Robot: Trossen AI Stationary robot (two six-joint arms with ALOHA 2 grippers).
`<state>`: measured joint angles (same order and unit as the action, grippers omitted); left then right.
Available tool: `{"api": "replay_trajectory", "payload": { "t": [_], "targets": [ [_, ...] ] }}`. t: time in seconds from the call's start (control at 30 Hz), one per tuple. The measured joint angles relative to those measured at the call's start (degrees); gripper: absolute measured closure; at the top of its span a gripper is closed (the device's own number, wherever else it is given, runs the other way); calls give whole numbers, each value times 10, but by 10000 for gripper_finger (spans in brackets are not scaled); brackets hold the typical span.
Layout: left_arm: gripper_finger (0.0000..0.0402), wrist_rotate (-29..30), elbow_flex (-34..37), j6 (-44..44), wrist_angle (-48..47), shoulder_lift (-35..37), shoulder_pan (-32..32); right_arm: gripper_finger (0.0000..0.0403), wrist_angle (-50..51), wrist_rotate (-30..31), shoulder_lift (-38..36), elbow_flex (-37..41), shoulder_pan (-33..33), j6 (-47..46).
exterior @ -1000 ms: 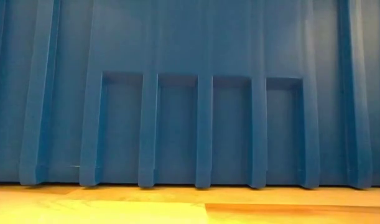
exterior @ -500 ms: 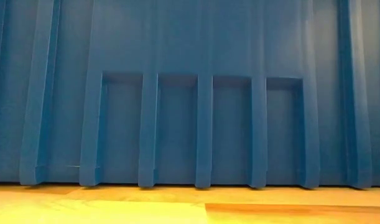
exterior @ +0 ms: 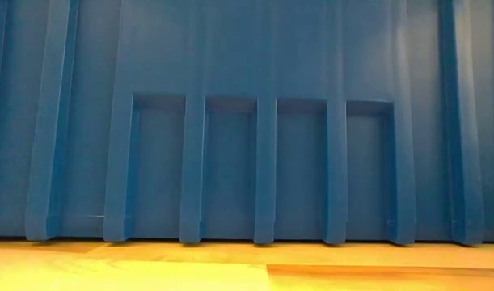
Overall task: Pick and place slides into bin
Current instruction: Put the black slide into the blue bin
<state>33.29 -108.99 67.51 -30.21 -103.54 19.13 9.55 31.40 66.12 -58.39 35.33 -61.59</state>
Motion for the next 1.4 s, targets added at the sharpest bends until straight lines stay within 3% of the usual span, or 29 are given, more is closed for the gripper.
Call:
{"api": "replay_trajectory", "payload": {
  "t": [0.3, 0.4, 0.57, 0.8, 0.93, 1.27, 1.4],
  "targets": [
    [141, -57, -1, 12, -90, 42, 0, 388, 71, -259, -25, 0, -5, -48],
    [120, -75, 0, 5, -110, 56, -1, 388, 71, -321, -27, 0, -6, -55],
    [103, -110, -1, -15, -122, 66, -8, 388, 62, -462, -28, 0, -15, -73],
    [101, -160, 0, -3, -136, 58, -29, 388, -8, -575, -28, 0, -16, -83],
    [101, -160, -1, -8, -106, 51, -44, 389, -30, -610, -27, 0, -15, -100],
    [101, -204, -1, -28, -45, 30, -77, 389, -22, -614, -4, 0, -17, -95],
    [121, -237, 0, -29, -31, 27, -76, 389, -20, -616, 7, 0, -17, -89]
  ]
}}
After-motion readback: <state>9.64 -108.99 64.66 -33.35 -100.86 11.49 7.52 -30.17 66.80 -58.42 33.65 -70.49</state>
